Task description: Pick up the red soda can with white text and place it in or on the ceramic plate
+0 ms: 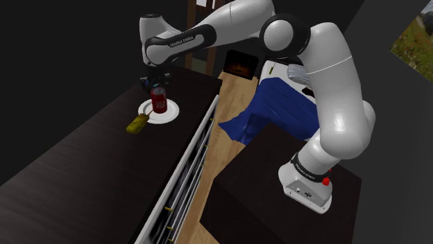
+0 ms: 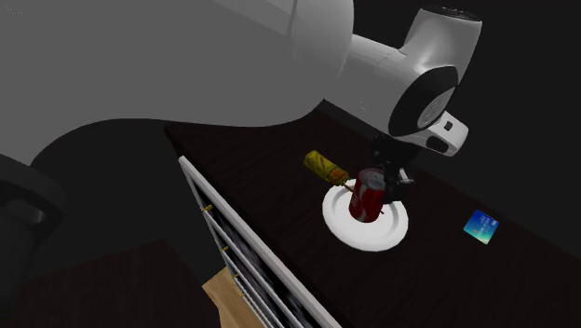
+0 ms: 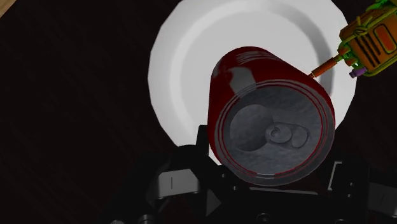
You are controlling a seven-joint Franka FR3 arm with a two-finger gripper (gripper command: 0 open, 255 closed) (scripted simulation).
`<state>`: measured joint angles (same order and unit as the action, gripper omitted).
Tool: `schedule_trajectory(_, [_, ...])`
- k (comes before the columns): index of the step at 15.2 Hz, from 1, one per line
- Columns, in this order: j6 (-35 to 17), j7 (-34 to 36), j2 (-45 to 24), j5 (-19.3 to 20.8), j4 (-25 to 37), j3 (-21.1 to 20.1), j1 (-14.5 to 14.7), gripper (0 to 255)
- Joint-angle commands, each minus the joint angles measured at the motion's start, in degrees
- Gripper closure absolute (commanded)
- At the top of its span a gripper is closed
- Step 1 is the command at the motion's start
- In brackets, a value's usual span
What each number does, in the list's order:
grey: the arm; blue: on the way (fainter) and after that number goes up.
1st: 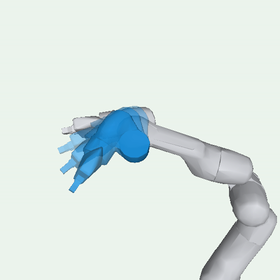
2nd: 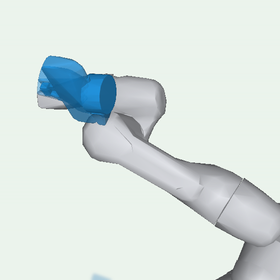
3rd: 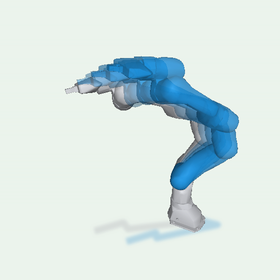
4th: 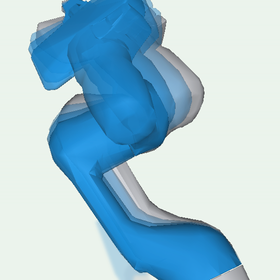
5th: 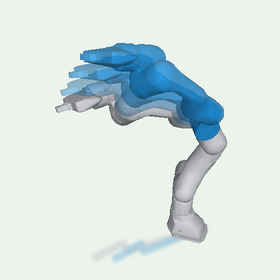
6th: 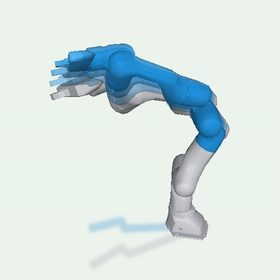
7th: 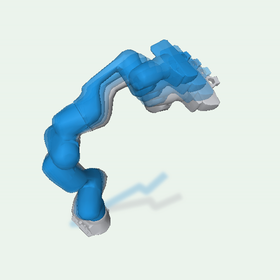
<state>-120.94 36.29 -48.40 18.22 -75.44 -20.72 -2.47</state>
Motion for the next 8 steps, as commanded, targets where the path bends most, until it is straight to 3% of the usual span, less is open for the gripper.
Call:
schedule_trajectory(1, [-0.07, 0.02, -0.19, -0.04, -0.32, -0.06, 0.07, 255])
schedule_trajectory(4, [-0.06, 0.02, -0.19, -0.04, -0.32, -0.07, 0.06, 255])
schedule_trajectory(5, [-0.06, 0.02, -0.18, -0.04, -0.33, -0.07, 0.06, 0])
schedule_trajectory(8, [-0.06, 0.03, -0.17, -0.04, -0.34, -0.07, 0.07, 0])
